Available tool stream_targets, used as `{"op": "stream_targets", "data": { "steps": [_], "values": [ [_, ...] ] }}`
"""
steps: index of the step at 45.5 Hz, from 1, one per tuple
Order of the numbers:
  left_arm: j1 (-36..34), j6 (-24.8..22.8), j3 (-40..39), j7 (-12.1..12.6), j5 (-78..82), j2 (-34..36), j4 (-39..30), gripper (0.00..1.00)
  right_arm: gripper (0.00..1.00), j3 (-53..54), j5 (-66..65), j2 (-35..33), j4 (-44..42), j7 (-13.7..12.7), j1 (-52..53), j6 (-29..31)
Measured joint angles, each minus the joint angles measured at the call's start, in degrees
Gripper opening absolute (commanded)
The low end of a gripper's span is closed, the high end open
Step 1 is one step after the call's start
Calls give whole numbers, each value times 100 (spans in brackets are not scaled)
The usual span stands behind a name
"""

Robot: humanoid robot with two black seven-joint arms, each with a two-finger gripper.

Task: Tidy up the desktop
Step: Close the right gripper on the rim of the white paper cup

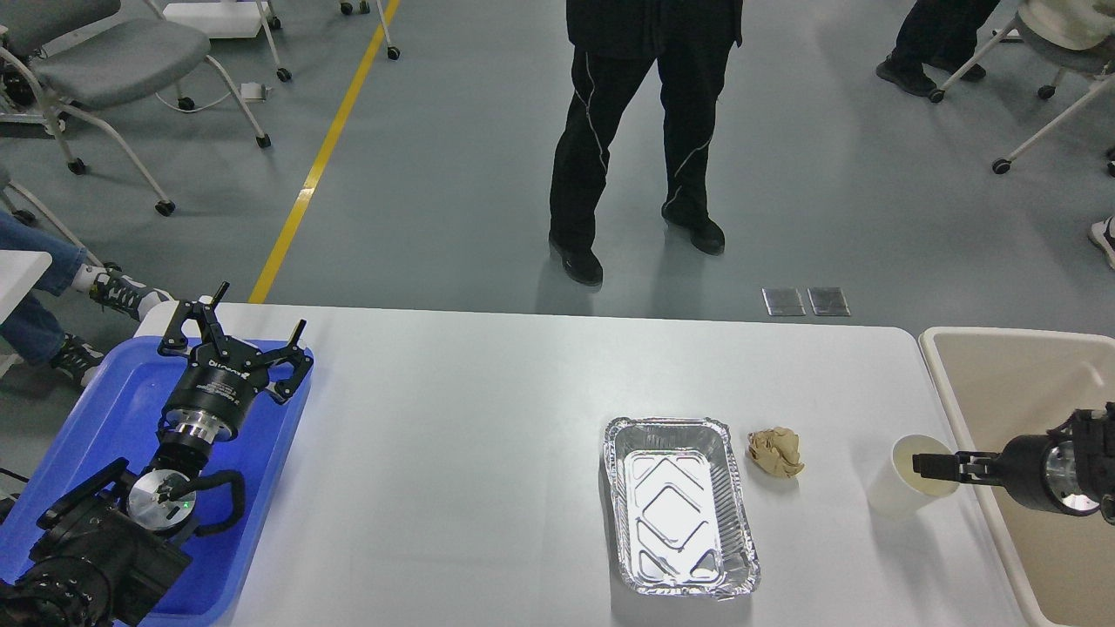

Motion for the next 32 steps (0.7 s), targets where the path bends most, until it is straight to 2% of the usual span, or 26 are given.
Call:
{"op": "stream_targets", "data": {
  "steps": [9,32],
  "values": [
    [0,0,0,0,0,0,0,100,0,1,-6,37,-57,274,-45,-9],
    [0,0,0,0,0,0,2,100,0,1,-8,42,-93,655,-65,-234]
  ]
}}
